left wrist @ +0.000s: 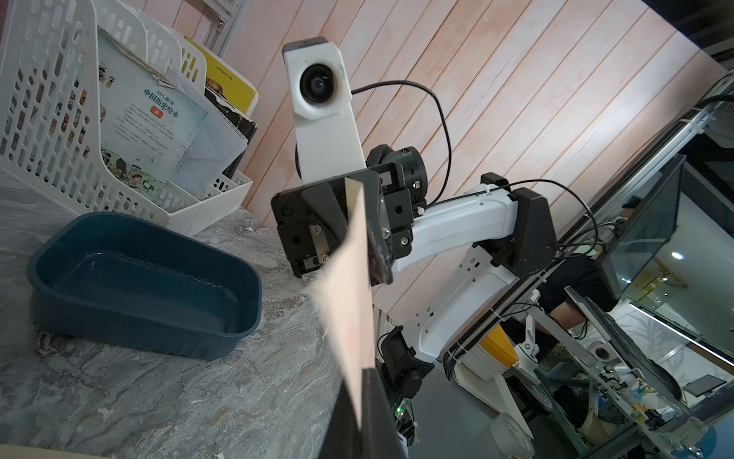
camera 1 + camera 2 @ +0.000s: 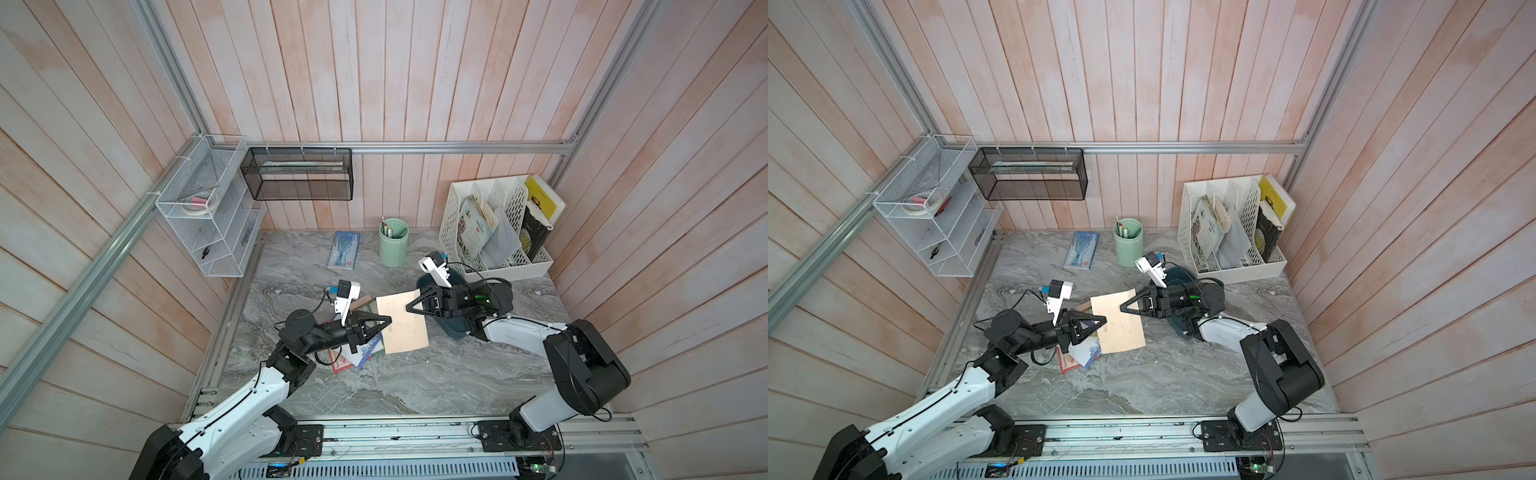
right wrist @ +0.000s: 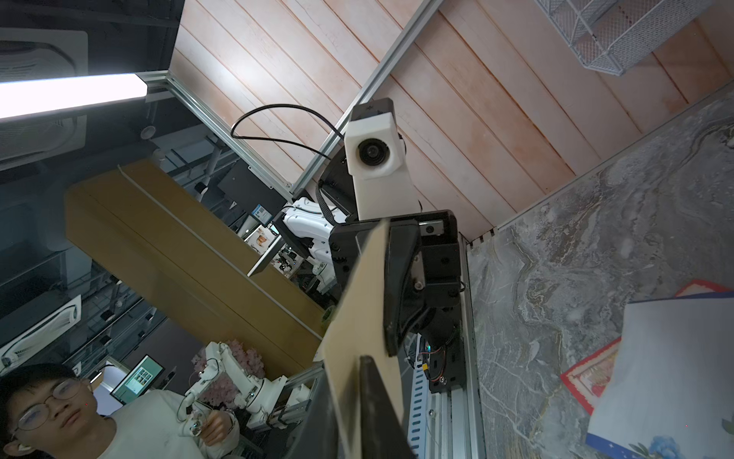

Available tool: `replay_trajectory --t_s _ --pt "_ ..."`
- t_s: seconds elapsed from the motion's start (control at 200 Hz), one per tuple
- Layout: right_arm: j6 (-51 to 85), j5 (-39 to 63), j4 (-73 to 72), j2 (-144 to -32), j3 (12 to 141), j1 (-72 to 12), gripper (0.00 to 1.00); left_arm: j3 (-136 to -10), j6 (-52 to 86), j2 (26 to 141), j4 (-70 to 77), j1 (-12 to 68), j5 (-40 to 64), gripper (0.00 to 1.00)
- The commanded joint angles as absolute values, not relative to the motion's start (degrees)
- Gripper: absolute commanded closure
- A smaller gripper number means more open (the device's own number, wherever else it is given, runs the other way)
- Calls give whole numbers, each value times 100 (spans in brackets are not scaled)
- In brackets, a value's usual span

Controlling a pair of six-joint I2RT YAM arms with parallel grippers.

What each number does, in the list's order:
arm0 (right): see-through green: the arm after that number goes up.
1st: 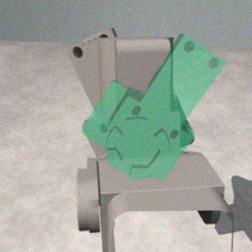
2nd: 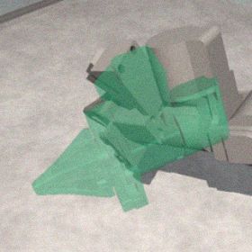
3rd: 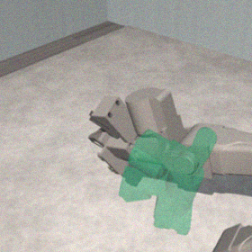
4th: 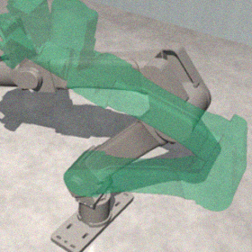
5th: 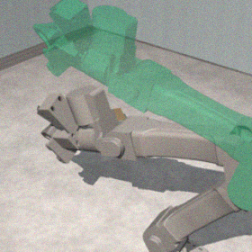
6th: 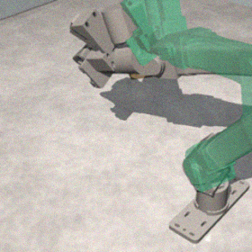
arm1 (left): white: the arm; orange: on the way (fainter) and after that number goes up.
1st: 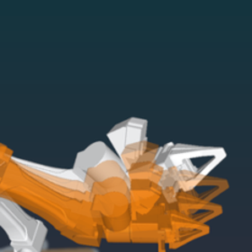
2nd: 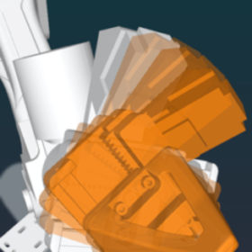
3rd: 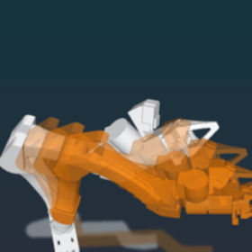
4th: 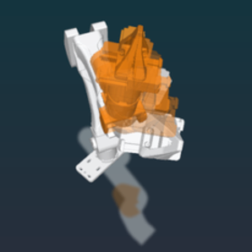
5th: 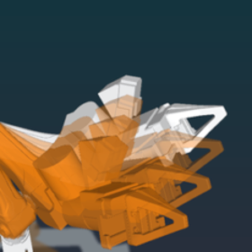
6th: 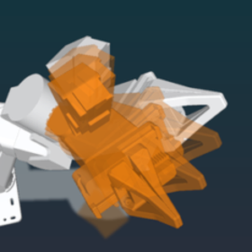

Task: Take out the stationery paper from the storage box
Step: Place the stationery paper at the center of the board.

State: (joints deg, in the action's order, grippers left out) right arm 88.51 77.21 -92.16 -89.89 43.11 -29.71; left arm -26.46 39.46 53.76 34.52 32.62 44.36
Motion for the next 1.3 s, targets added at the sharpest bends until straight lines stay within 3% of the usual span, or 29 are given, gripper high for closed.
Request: replay_trajectory --t_s 0.0,0.05,0.11,0.14,0.165,0.19,0.22,0.305,0.31,0.345,0.365,0.415,0.445,0.465,0.55,0.6,0.705,0.79,0.87,0.92,1.295 --pt "8851 7677 -10348 -8928 4447 -2909 62 -2727 3763 5281 3229 3238 4315 100" --pt "8845 7701 -10345 -8942 4464 -2909 100 -2733 3723 5251 3130 3231 4295 100" --pt "8890 7667 -10345 -8944 4465 -2872 100 -2742 3657 5198 3002 3232 4257 100" --pt "8925 7627 -10348 -8958 4457 -2837 77 -2736 3633 5170 2929 3227 4217 100" --pt "8937 7608 -10348 -8972 4451 -2806 73 -2726 3614 5137 2896 3226 4181 100" --pt "8921 7603 -10345 -8976 4445 -2780 80 -2717 3589 5109 2858 3216 4151 100" --pt "8897 7597 -10347 -8982 4439 -2748 100 -2701 3579 5081 2831 3212 4128 100" --pt "8916 7495 -10346 -8974 4371 -2623 100 -2720 3480 4997 2574 3184 4009 100" --pt "8923 7487 -10345 -8974 4365 -2612 100 -2723 3471 4990 2552 3187 4000 100" --pt "8962 7421 -10345 -8982 4324 -2519 69 -2749 3395 4951 2347 3175 3903 100" --pt "8987 7392 -10350 -8980 4289 -2459 62 -2777 3353 4929 2191 3164 3799 100" --pt "8988 7322 -10347 -8945 4178 -2295 55 -2869 3218 4868 1716 3132 3435 100" --pt "8983 7274 -10345 -8910 4086 -2155 33 -2927 3143 4832 1451 3096 3235 100" --pt "8991 7229 -10345 -8873 4016 -2069 25 -2957 3096 4810 1294 3067 3119 100" --pt "8959 7206 -10307 -8665 3745 -1660 24 -3059 2966 4716 686 2870 2627 100" --pt "8825 7203 -10093 -8501 3583 -1444 19 -3096 2946 4711 394 2722 2348 100" --pt "7706 7119 -8768 -7911 3322 -1108 15 -3189 2996 4931 -248 2396 1499 100" --pt "5422 6666 -5678 -7122 3407 -1053 13 -3204 2962 5275 -371 2156 1432 100" --pt "2749 4571 -1849 -6342 4012 -1374 6 -3107 2919 5638 -162 2063 1516 100" --pt "1953 3400 -797 -6049 4242 -1729 4 -3038 2931 5844 -42 2035 1430 100" --pt "1678 1913 88 -4938 3904 -1620 2 -2750 3637 7240 512 1802 1214 100"
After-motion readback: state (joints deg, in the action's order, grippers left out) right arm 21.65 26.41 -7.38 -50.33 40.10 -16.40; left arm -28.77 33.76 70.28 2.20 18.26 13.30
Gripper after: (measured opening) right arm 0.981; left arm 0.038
